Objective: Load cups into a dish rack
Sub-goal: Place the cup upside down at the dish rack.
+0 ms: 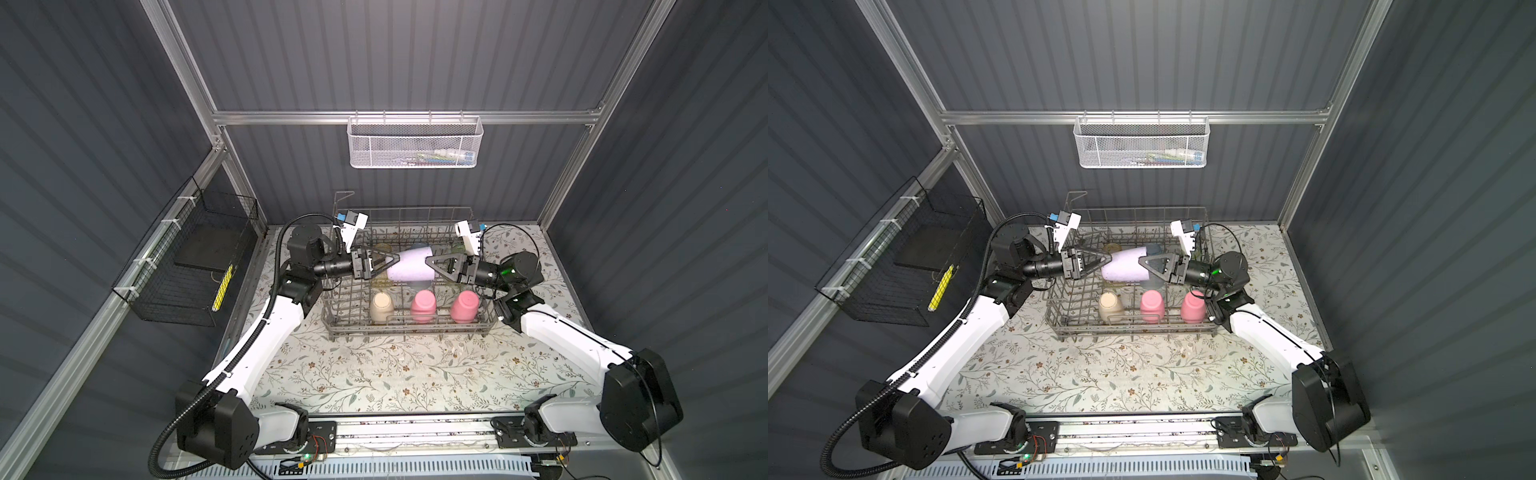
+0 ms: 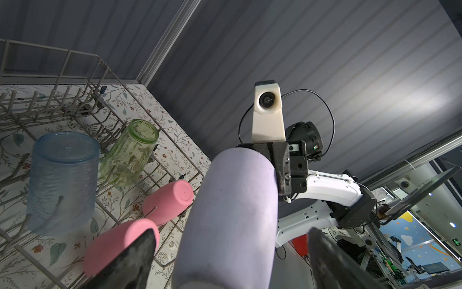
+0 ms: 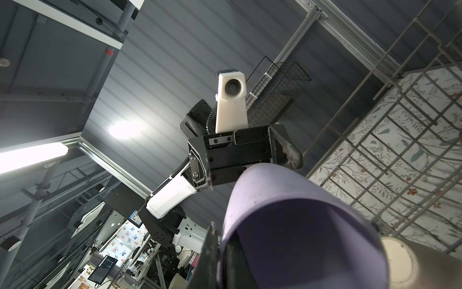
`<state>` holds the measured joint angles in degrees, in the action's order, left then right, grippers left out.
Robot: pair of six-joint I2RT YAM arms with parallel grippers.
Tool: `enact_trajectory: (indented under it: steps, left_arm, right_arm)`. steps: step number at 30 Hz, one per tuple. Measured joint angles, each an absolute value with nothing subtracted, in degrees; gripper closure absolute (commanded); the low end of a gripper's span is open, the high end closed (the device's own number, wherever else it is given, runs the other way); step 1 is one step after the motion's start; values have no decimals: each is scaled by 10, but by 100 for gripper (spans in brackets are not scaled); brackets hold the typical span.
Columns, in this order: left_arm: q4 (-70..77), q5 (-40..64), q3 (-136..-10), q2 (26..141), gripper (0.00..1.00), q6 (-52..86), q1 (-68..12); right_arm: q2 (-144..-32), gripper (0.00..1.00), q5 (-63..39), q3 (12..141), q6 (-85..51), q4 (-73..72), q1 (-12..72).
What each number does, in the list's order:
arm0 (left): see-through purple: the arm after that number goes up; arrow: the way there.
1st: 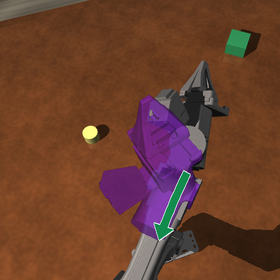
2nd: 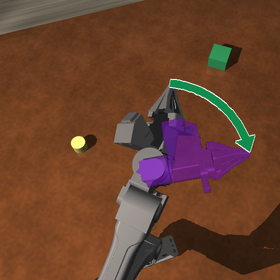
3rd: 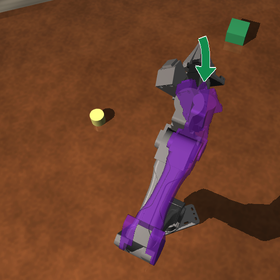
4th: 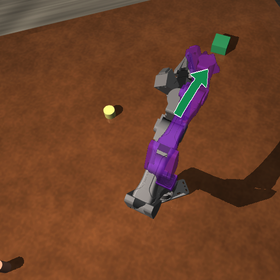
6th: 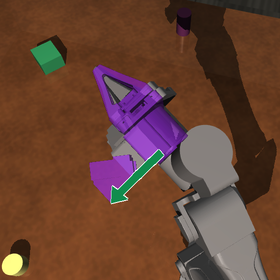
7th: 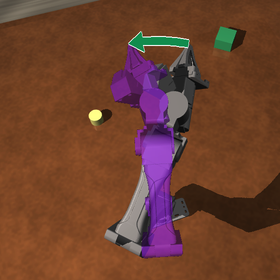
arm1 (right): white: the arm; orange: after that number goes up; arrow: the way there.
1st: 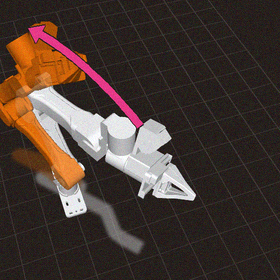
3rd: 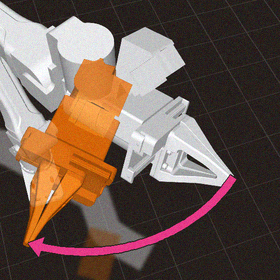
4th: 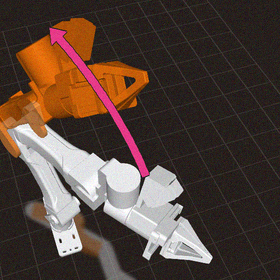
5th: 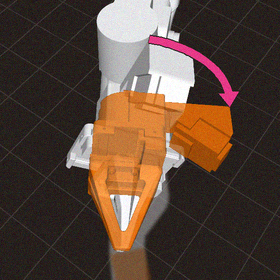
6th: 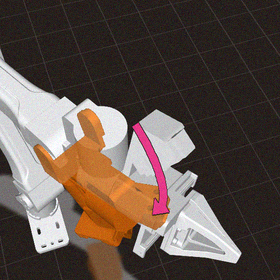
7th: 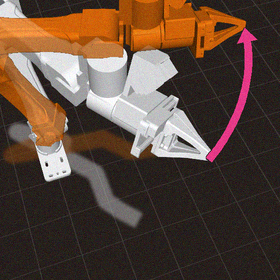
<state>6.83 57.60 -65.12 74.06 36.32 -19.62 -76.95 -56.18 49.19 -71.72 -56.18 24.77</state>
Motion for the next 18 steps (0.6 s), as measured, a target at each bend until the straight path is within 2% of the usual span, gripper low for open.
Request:
enact_trajectory:
  steps: [5, 18]
  left_arm:
    - [74, 582, -651, 753, 6, 363, -208]
    - [130, 586, -636, 776, 16, 385, -235]
  right_arm:
    - [-775, 100, -563, 495, -729, -578, 248]
    - [-783, 100, -564, 499, -738, -593, 248]
